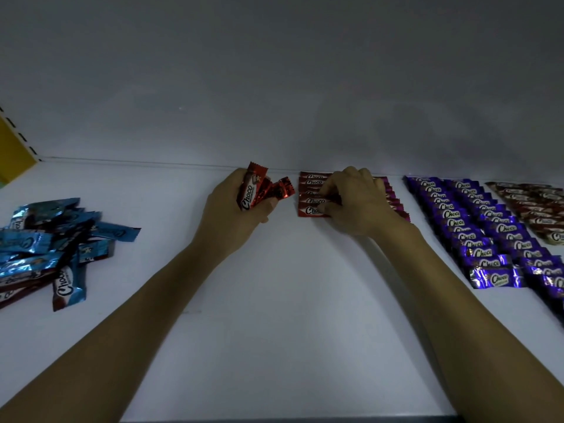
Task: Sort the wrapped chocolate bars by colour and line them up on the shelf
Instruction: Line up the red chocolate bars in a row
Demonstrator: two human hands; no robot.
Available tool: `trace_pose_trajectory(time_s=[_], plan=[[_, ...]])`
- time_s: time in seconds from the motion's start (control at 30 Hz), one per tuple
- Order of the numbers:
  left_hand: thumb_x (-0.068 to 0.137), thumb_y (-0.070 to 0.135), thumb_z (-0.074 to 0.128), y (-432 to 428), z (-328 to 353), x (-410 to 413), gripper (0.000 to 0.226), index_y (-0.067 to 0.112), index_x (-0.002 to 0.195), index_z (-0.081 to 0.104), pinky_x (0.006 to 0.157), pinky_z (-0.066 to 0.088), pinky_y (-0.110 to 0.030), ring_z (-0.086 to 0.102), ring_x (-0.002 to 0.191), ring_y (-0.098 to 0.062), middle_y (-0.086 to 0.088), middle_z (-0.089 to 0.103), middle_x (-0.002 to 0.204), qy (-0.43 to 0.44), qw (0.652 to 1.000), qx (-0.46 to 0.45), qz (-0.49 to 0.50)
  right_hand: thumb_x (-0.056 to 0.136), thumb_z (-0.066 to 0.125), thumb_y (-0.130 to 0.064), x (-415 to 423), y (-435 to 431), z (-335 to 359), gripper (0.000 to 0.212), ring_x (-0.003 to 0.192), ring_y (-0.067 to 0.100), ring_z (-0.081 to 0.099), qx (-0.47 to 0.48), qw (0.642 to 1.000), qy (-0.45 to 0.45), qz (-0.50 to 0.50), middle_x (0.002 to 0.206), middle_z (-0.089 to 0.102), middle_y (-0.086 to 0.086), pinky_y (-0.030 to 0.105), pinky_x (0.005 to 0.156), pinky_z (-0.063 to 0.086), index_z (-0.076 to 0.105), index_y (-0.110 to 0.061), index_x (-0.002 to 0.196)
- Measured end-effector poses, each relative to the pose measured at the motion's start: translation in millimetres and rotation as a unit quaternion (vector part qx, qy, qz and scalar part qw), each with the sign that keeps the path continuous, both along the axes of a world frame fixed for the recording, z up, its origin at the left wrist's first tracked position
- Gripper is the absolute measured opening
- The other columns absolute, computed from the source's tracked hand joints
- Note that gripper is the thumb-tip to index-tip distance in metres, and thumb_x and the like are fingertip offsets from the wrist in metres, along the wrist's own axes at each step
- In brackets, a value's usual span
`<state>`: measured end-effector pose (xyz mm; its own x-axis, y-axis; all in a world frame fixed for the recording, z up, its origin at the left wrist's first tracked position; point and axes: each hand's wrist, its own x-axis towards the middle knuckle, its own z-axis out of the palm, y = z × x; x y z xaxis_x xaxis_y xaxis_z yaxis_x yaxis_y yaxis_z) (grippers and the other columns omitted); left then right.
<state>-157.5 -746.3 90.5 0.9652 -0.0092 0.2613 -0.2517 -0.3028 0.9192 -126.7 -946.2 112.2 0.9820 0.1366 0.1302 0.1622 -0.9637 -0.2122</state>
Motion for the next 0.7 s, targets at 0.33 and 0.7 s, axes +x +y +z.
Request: trace_pose_trajectory(time_s=[0.33,0.7], plan=[[0.083,0.013,0.071,-2,7,-4,0.023,0.025,0.094,0.055,0.042,0.042,-0.015,0.066,0.059,-0.007,0.004,0.065,0.076,0.01,0.999,-0.042,-0.021,0.086,0.066,-0.03,-9,3,0,0.015,0.089,0.018,0.058,0.231,0.968,-0.084,0.041,0.089,0.067,0.0,0.035,0.081,0.048,0.071,-0.017,0.092],[0.084,0.012,0.07,-3,8,-8,0.02,0.008,0.099,0.058,0.041,0.041,-0.022,0.062,0.055,-0.011,-0.018,0.069,0.088,0.027,0.995,-0.057,-0.08,0.084,0.067,-0.009,-36,24,19,0.005,0.071,0.018,0.056,0.522,0.841,0.106,0.096,0.084,0.064,0.028,0.021,0.063,0.047,0.071,-0.006,0.084]])
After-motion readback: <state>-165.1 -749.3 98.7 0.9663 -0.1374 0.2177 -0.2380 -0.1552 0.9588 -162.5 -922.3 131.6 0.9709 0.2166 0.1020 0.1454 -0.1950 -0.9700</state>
